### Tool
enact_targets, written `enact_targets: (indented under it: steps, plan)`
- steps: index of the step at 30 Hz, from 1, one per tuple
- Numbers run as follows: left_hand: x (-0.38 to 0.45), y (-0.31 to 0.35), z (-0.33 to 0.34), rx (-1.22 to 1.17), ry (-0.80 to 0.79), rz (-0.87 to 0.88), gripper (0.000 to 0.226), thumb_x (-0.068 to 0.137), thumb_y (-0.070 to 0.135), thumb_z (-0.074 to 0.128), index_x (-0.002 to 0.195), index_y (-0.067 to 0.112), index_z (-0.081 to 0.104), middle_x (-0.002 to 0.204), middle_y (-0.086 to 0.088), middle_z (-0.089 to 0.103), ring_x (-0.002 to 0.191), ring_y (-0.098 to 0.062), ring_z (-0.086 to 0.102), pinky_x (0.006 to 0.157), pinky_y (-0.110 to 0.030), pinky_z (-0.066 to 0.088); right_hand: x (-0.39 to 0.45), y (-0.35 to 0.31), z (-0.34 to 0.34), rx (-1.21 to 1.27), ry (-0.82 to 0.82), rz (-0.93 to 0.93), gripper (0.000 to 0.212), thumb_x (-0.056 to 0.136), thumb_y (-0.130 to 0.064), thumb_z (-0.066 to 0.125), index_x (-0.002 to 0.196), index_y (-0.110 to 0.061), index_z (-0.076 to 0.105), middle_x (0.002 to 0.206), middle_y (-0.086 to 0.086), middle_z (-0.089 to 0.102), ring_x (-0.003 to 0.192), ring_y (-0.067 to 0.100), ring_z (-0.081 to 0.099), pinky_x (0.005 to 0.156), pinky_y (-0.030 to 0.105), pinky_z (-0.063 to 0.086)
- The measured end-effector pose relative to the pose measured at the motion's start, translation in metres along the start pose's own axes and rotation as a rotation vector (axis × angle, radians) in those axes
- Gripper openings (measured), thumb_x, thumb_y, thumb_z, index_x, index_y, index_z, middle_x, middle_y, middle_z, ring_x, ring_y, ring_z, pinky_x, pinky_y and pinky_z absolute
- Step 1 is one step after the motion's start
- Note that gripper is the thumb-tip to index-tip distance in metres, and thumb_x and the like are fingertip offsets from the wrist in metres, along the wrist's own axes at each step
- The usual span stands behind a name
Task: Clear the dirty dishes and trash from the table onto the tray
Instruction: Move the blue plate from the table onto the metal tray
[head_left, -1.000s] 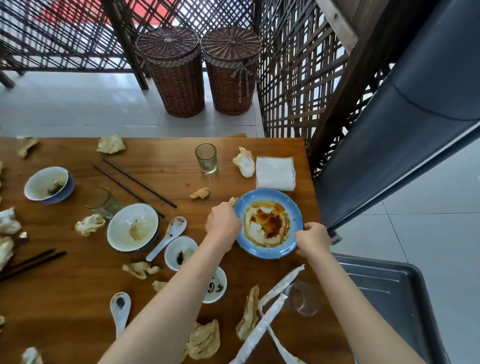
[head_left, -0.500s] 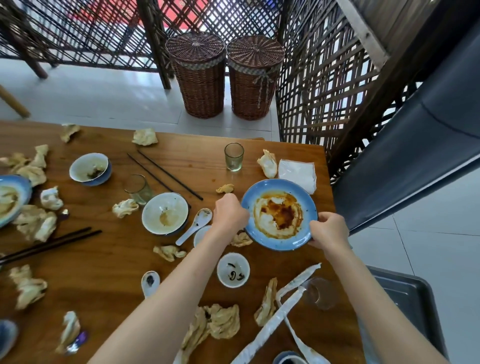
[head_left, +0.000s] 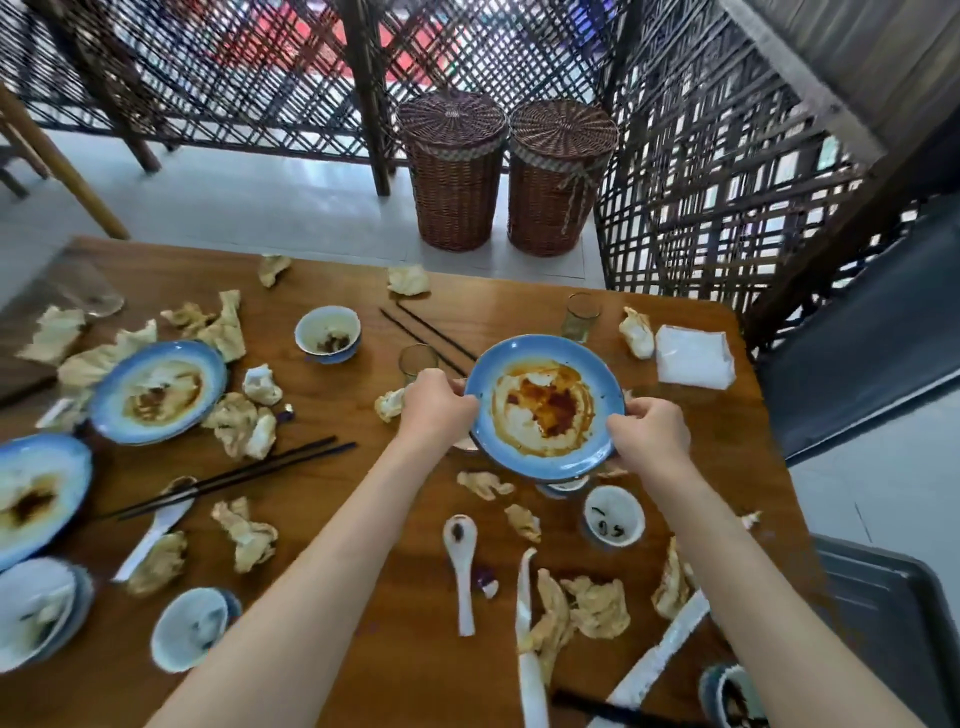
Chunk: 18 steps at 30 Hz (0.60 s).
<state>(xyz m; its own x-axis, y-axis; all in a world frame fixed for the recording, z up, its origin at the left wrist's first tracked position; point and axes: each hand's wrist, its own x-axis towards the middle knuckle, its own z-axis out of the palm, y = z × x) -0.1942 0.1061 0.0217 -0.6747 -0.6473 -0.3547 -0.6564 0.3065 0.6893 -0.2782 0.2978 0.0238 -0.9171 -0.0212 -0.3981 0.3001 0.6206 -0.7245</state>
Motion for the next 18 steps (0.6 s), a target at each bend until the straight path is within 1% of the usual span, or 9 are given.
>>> enact_targets:
  steps: [3, 5, 7, 8, 10, 11, 13, 15, 18]
  plan:
    - [0.007, -0.026, -0.037, -0.032, -0.009, -0.003, 0.014, 0.078, 0.015, 0.057, 0.086, 0.012, 0.068, 0.081, -0.004, 0.066, 0.072, -0.015, 0.064, 0.063, -0.034, 0.059, -0.024, -0.012, 0.035, 0.042, 0.000, 0.037, 0.032, 0.081, -0.008, 0.059, 0.113, -0.008, 0.059, 0.099, 0.009, 0.067, 0.082, 0.024, 0.067, 0.068, 0.042, 0.060]
    - [0.010, -0.045, -0.061, -0.020, -0.025, 0.008, 0.016, 0.076, 0.016, 0.056, 0.086, 0.010, 0.068, 0.081, -0.006, 0.067, 0.074, -0.018, 0.065, 0.065, -0.035, 0.059, -0.040, -0.021, 0.059, 0.044, 0.003, 0.048, 0.028, 0.083, -0.009, 0.058, 0.110, -0.009, 0.058, 0.093, 0.007, 0.066, 0.079, 0.022, 0.066, 0.062, 0.038, 0.060]
    - [0.013, -0.061, -0.086, 0.002, -0.042, 0.026, 0.018, 0.074, 0.015, 0.053, 0.080, 0.008, 0.069, 0.075, -0.008, 0.067, 0.070, -0.019, 0.065, 0.062, -0.035, 0.058, -0.054, -0.029, 0.084, 0.051, 0.003, 0.050, 0.019, 0.083, -0.009, 0.058, 0.102, -0.010, 0.060, 0.094, 0.007, 0.067, 0.078, 0.020, 0.066, 0.057, 0.033, 0.059]
    - [0.014, -0.069, -0.098, 0.014, -0.043, 0.035, 0.018, 0.073, 0.014, 0.052, 0.075, 0.007, 0.069, 0.071, -0.008, 0.068, 0.066, -0.020, 0.065, 0.058, -0.033, 0.057, -0.061, -0.033, 0.095, 0.063, 0.006, 0.054, 0.009, 0.083, -0.007, 0.058, 0.091, -0.010, 0.061, 0.092, 0.007, 0.067, 0.076, 0.019, 0.065, 0.058, 0.035, 0.059]
    - [0.019, -0.084, -0.117, 0.033, -0.035, 0.049, 0.017, 0.071, 0.012, 0.051, 0.060, 0.008, 0.065, 0.059, -0.006, 0.064, 0.057, -0.019, 0.060, 0.048, -0.029, 0.048, -0.073, -0.041, 0.117, 0.080, 0.018, 0.052, 0.015, 0.082, -0.005, 0.058, 0.072, -0.016, 0.056, 0.083, 0.005, 0.066, 0.069, 0.017, 0.064, 0.062, 0.041, 0.060]
    - [0.021, -0.090, -0.125, 0.033, -0.031, 0.053, 0.017, 0.070, 0.011, 0.051, 0.057, 0.011, 0.061, 0.056, -0.006, 0.059, 0.055, -0.019, 0.056, 0.047, -0.029, 0.043, -0.077, -0.044, 0.126, 0.084, 0.014, 0.056, 0.015, 0.082, -0.005, 0.059, 0.073, -0.017, 0.056, 0.084, 0.006, 0.066, 0.070, 0.018, 0.064, 0.062, 0.041, 0.060]
    - [0.024, -0.103, -0.139, 0.008, -0.038, 0.045, 0.014, 0.070, 0.009, 0.051, 0.059, 0.012, 0.058, 0.058, -0.007, 0.053, 0.055, -0.020, 0.050, 0.051, -0.030, 0.038, -0.084, -0.053, 0.143, 0.074, -0.009, 0.067, 0.008, 0.082, -0.008, 0.060, 0.088, -0.013, 0.060, 0.092, 0.008, 0.067, 0.078, 0.021, 0.067, 0.063, 0.040, 0.060]
    - [0.026, -0.114, -0.151, -0.008, -0.046, 0.032, 0.011, 0.071, 0.009, 0.051, 0.064, 0.014, 0.058, 0.061, -0.006, 0.051, 0.058, -0.019, 0.049, 0.054, -0.030, 0.039, -0.089, -0.060, 0.157, 0.092, -0.038, 0.081, 0.014, 0.083, -0.008, 0.060, 0.097, -0.012, 0.059, 0.098, 0.009, 0.067, 0.084, 0.022, 0.067, 0.060, 0.036, 0.060]
    - [0.034, -0.135, -0.175, 0.004, 0.011, 0.010, 0.014, 0.074, 0.009, 0.052, 0.061, 0.011, 0.057, 0.063, -0.007, 0.058, 0.064, -0.021, 0.055, 0.052, -0.025, 0.040, -0.096, -0.079, 0.182, 0.102, -0.101, 0.070, 0.030, 0.083, -0.006, 0.058, 0.113, -0.006, 0.057, 0.103, 0.011, 0.065, 0.088, 0.025, 0.066, 0.060, 0.036, 0.059]
